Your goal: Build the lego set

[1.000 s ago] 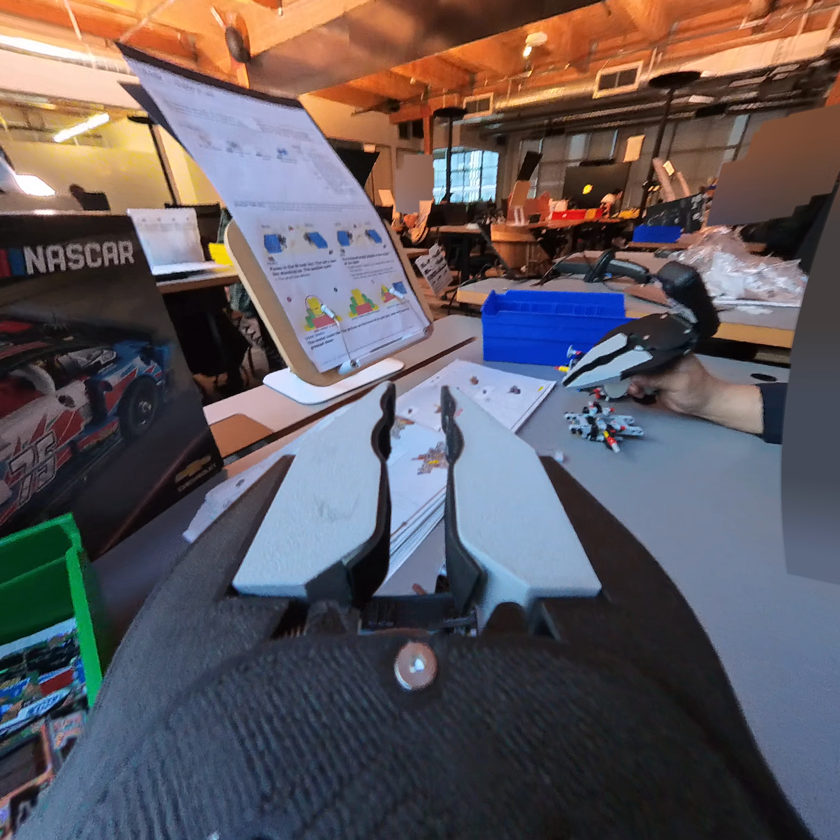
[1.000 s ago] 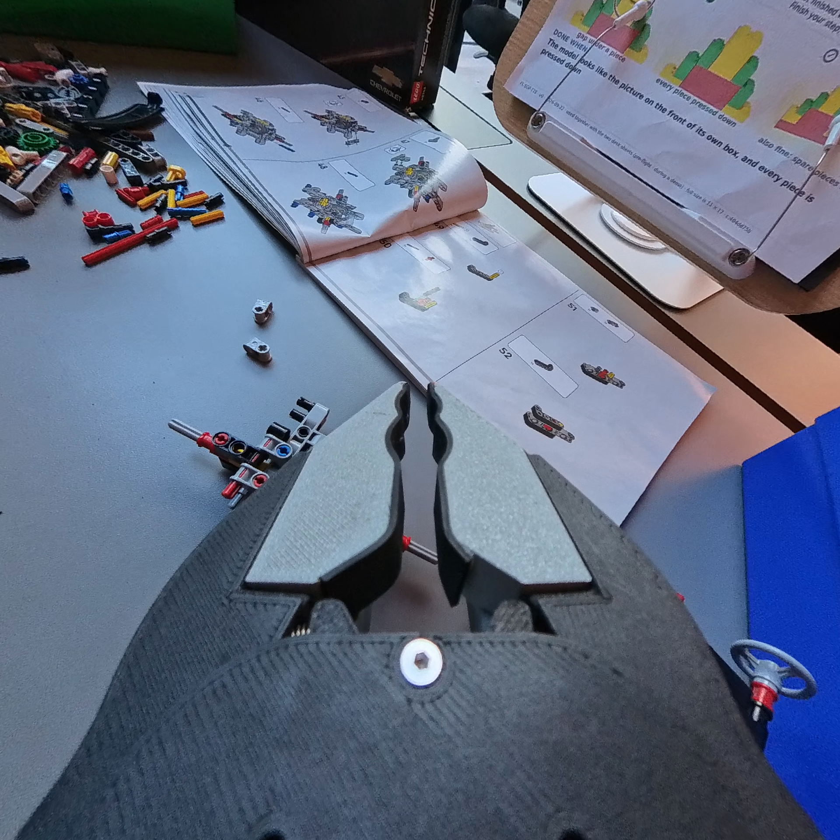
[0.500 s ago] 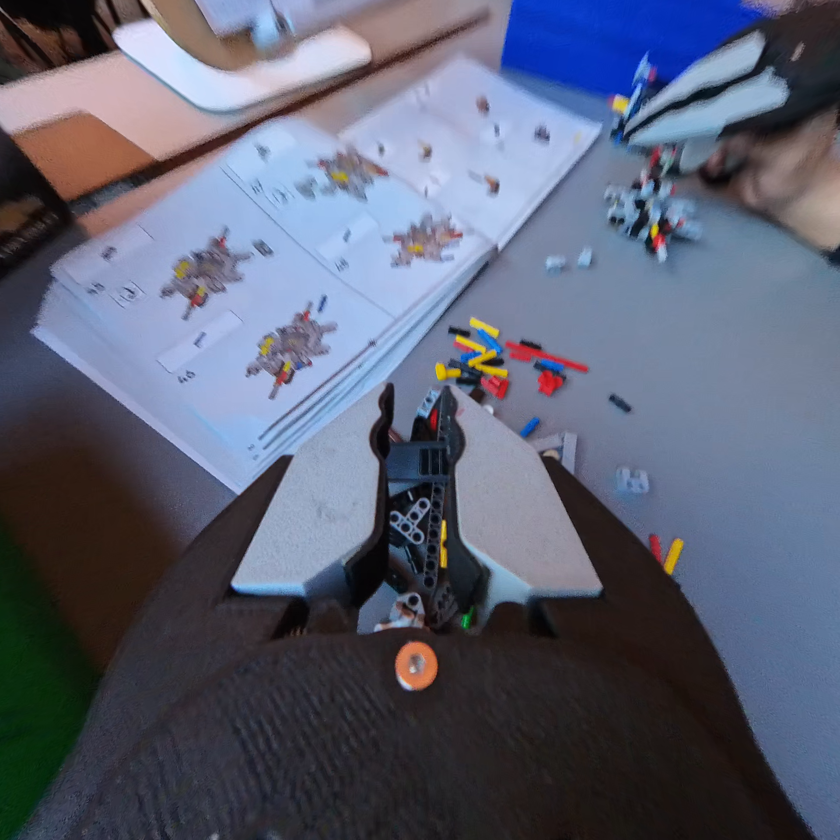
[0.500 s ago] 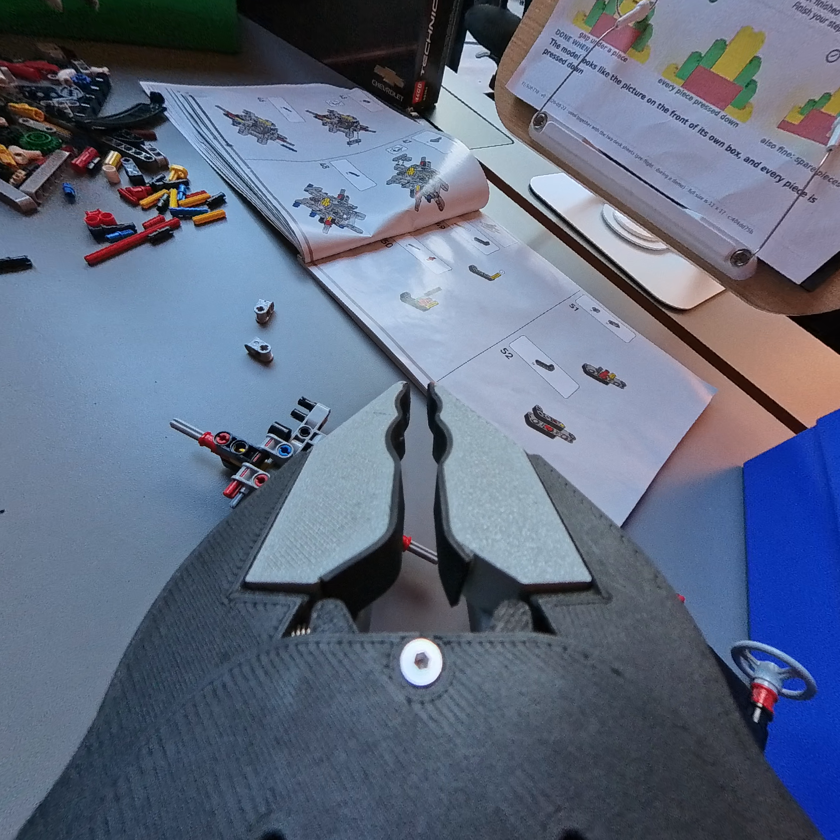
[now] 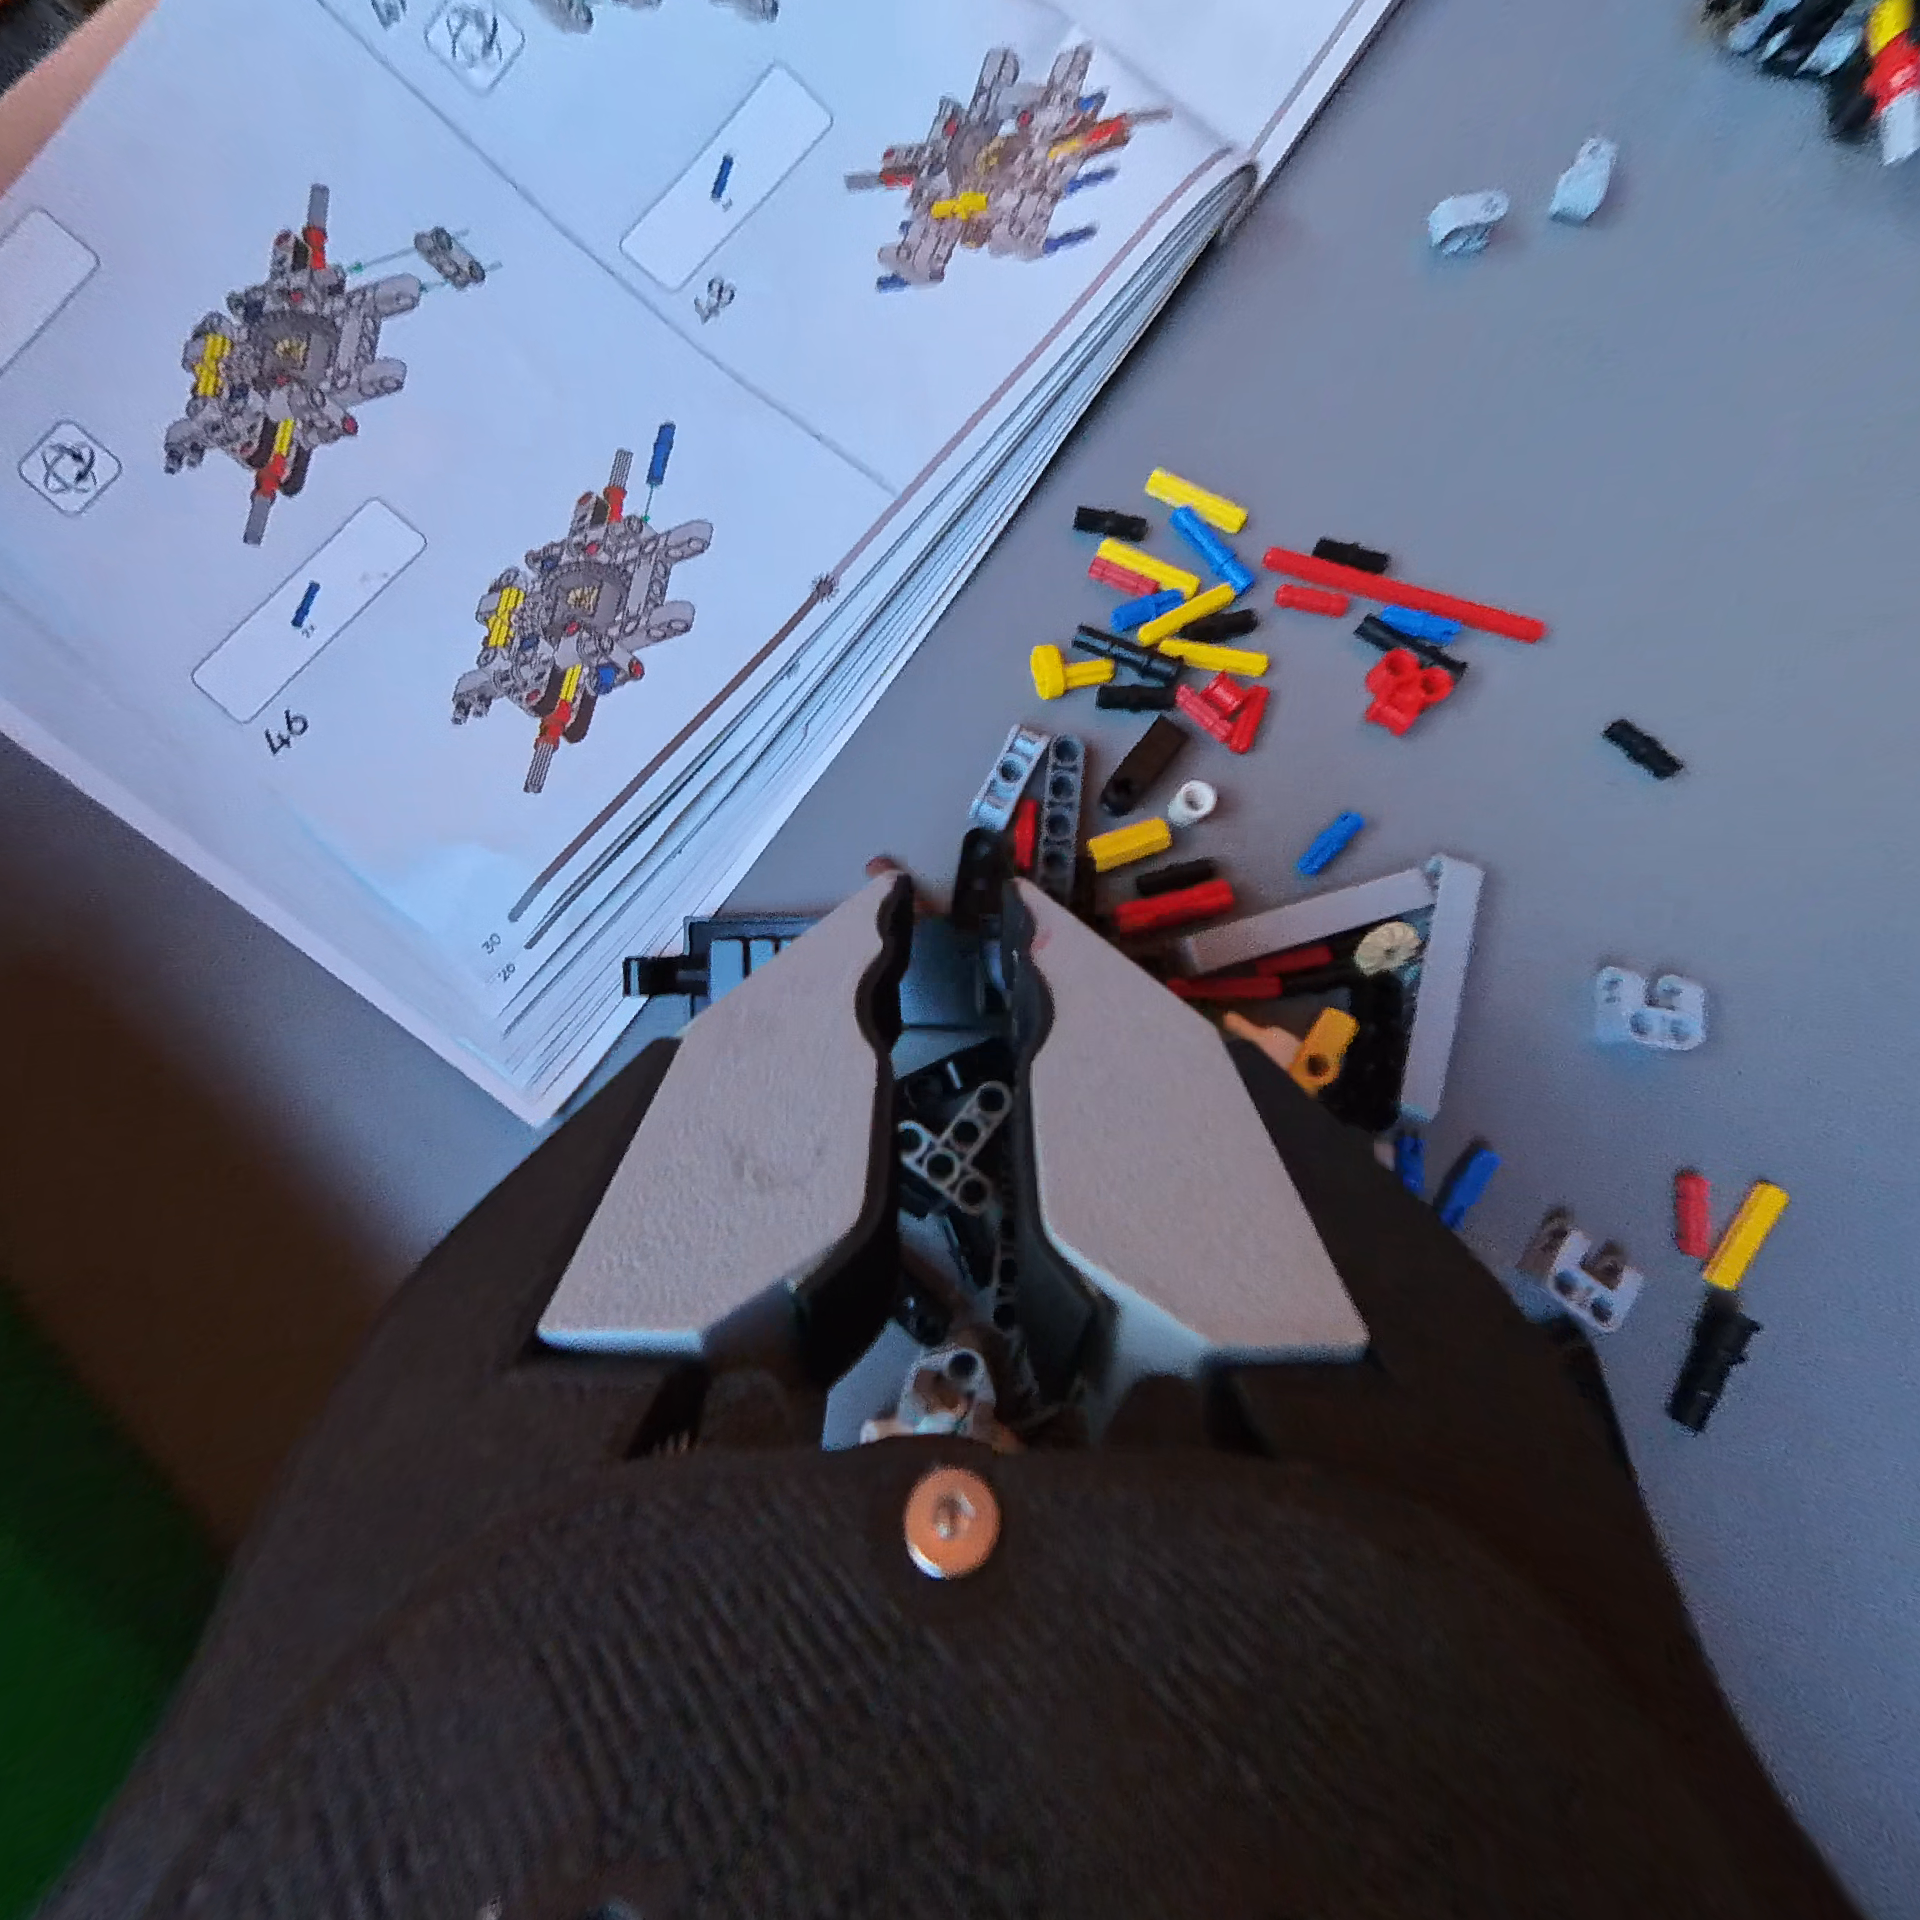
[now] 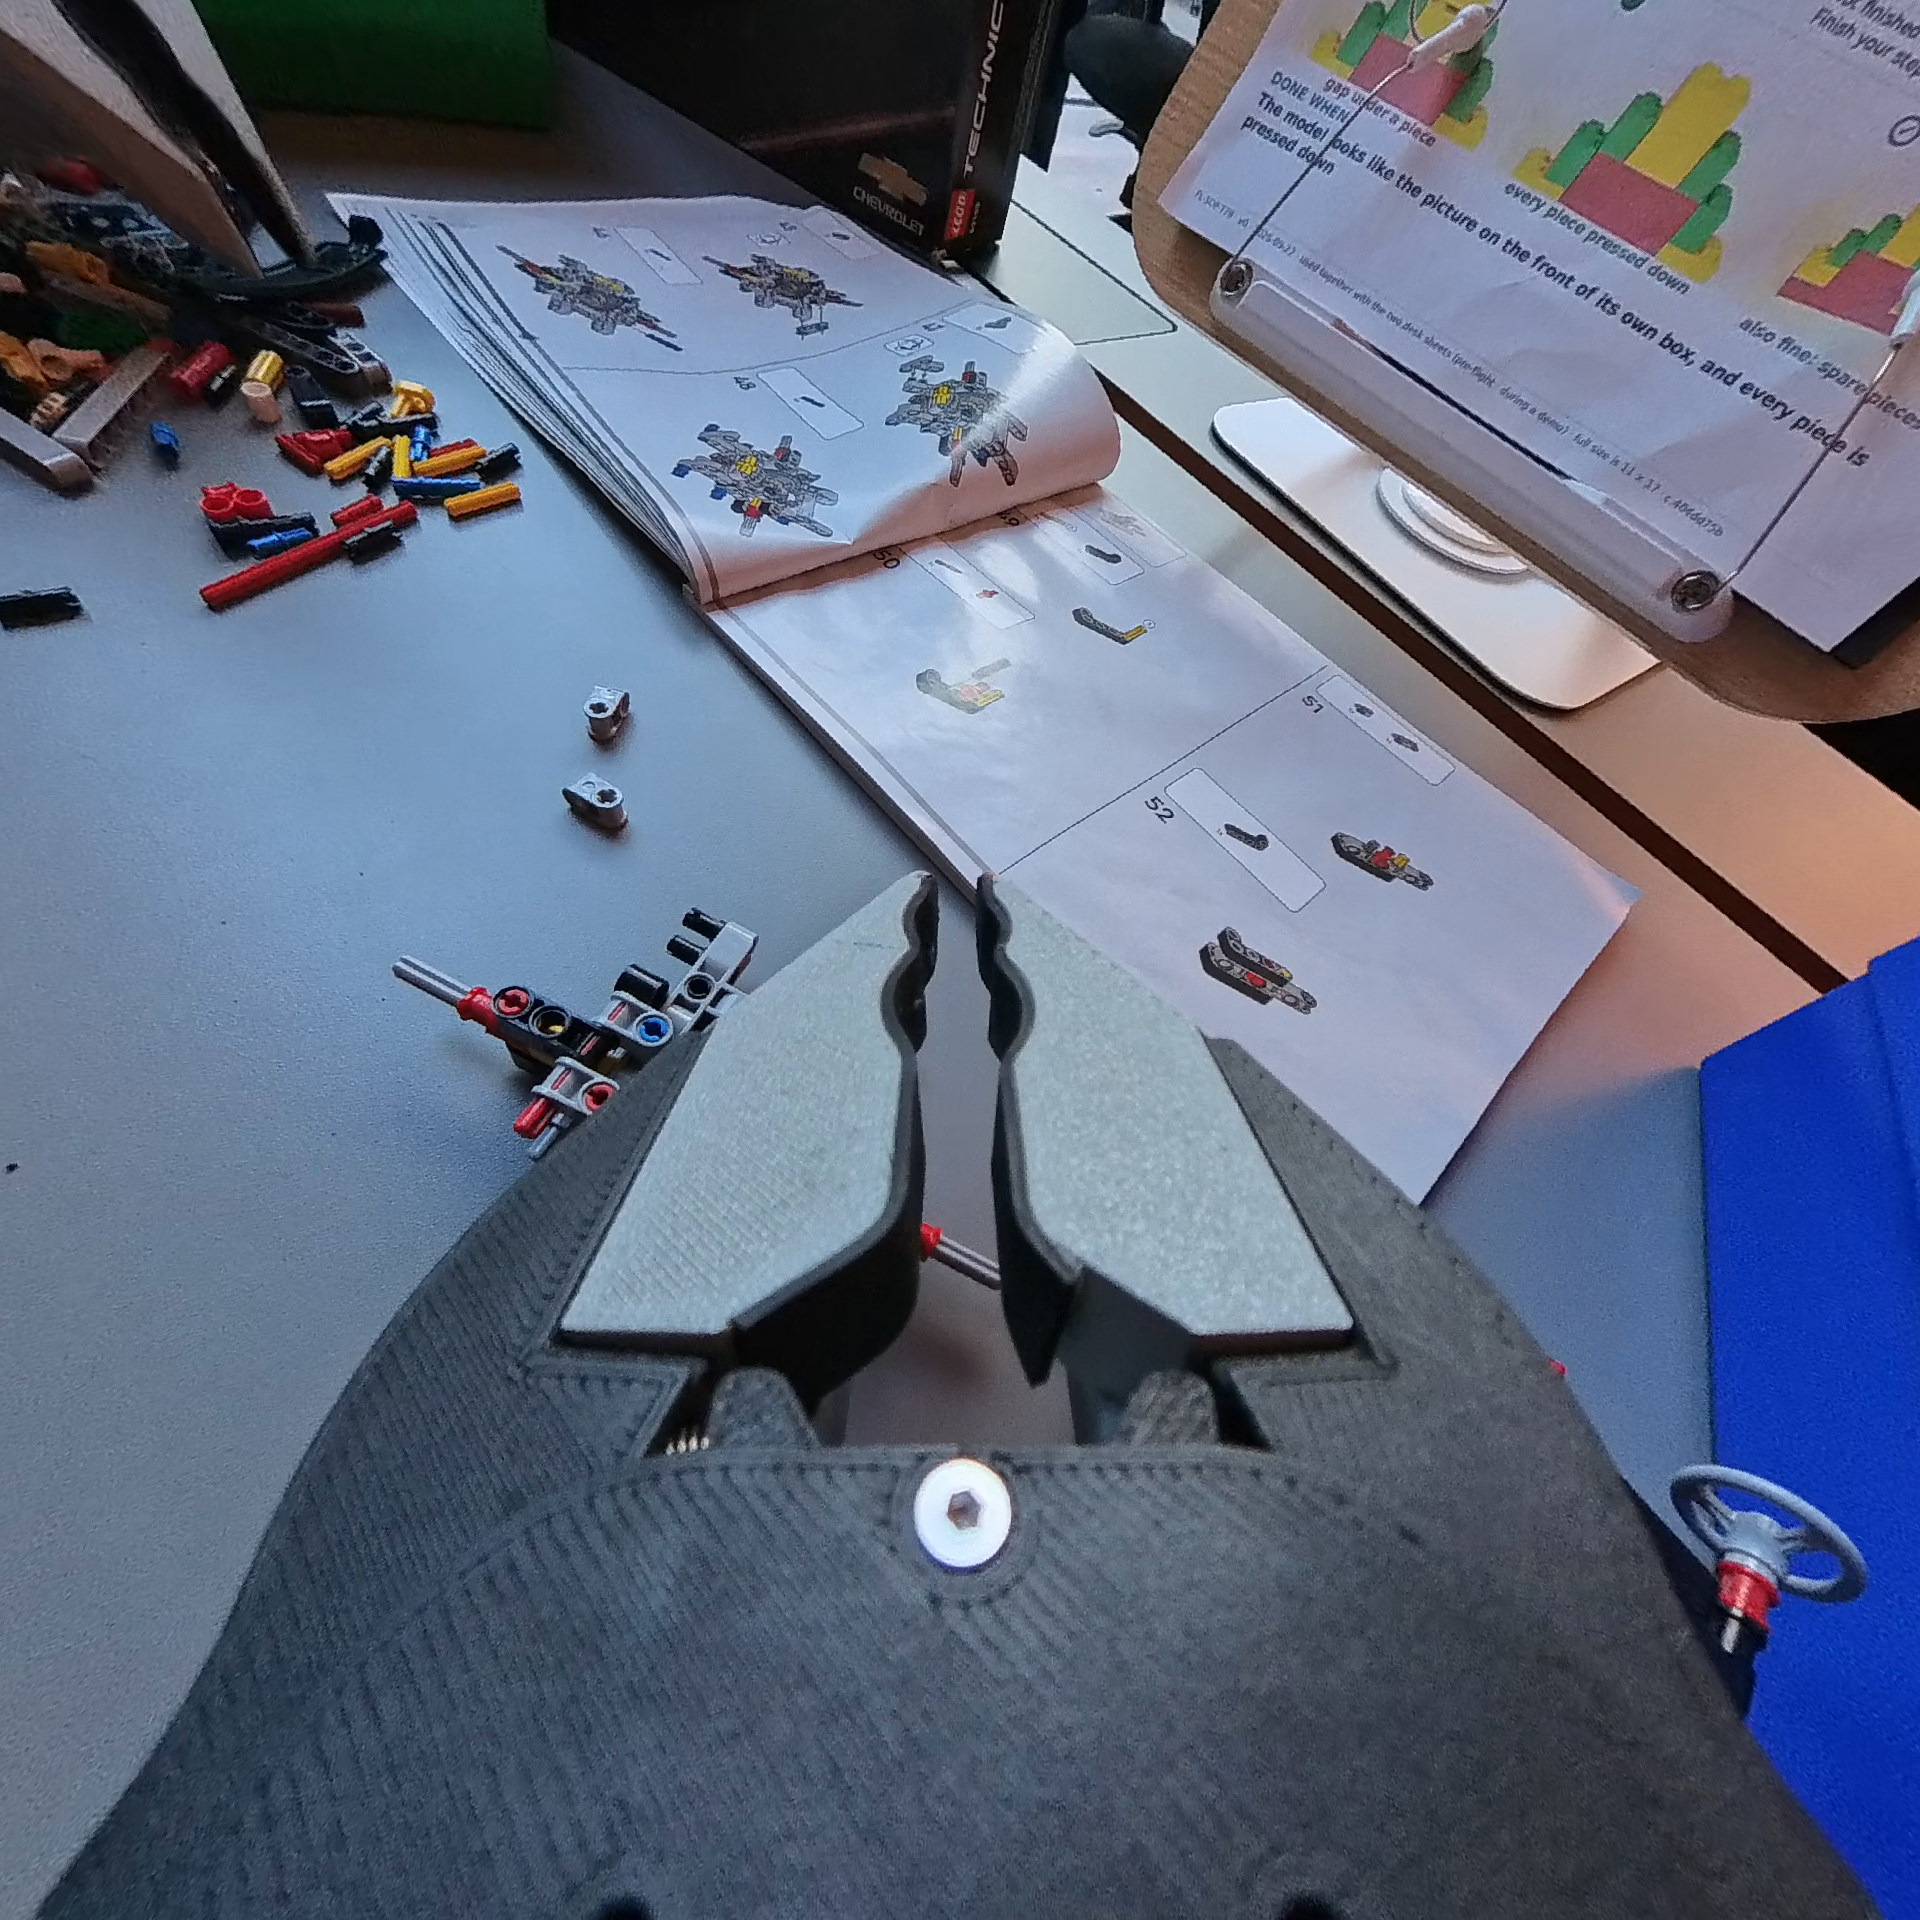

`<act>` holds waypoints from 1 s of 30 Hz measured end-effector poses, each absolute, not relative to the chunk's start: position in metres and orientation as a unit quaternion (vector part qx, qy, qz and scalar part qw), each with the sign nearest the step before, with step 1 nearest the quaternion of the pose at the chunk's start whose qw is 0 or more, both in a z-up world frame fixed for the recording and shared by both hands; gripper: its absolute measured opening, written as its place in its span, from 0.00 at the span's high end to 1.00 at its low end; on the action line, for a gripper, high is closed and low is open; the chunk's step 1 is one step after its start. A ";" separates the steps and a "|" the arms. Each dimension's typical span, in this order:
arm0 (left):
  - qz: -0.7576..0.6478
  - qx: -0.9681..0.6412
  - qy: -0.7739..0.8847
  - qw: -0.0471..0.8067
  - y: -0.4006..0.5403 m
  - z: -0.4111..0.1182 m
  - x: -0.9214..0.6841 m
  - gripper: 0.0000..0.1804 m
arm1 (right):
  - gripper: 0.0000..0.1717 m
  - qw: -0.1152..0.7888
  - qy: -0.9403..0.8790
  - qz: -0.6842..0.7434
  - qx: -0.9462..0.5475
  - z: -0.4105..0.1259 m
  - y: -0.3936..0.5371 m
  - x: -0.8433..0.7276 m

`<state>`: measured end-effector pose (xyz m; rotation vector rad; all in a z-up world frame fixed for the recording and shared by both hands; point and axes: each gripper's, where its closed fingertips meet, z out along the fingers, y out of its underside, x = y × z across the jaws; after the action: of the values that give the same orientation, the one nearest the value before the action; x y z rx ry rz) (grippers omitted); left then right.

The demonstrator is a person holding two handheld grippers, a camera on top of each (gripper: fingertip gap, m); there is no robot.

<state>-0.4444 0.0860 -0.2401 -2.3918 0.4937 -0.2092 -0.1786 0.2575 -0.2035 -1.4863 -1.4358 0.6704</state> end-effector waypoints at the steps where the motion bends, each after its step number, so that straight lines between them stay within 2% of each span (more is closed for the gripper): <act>1: -0.071 -0.923 0.187 0.327 0.085 -0.244 -0.448 0.92 | 0.98 0.466 -0.585 0.273 -0.605 -0.204 0.257 -0.179; 17: -0.050 -0.934 0.175 0.307 0.081 -0.251 -0.460 0.92 | 0.98 0.464 -0.586 0.272 -0.606 -0.205 0.257 -0.178; 30: -0.092 -0.908 0.167 0.373 0.085 -0.220 -0.454 0.92 | 0.98 0.464 -0.585 0.273 -0.607 -0.205 0.258 -0.178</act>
<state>-0.4542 0.0848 -0.2204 -2.3260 0.4276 -0.2351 -0.1783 0.2577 -0.2046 -1.4908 -1.4381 0.6711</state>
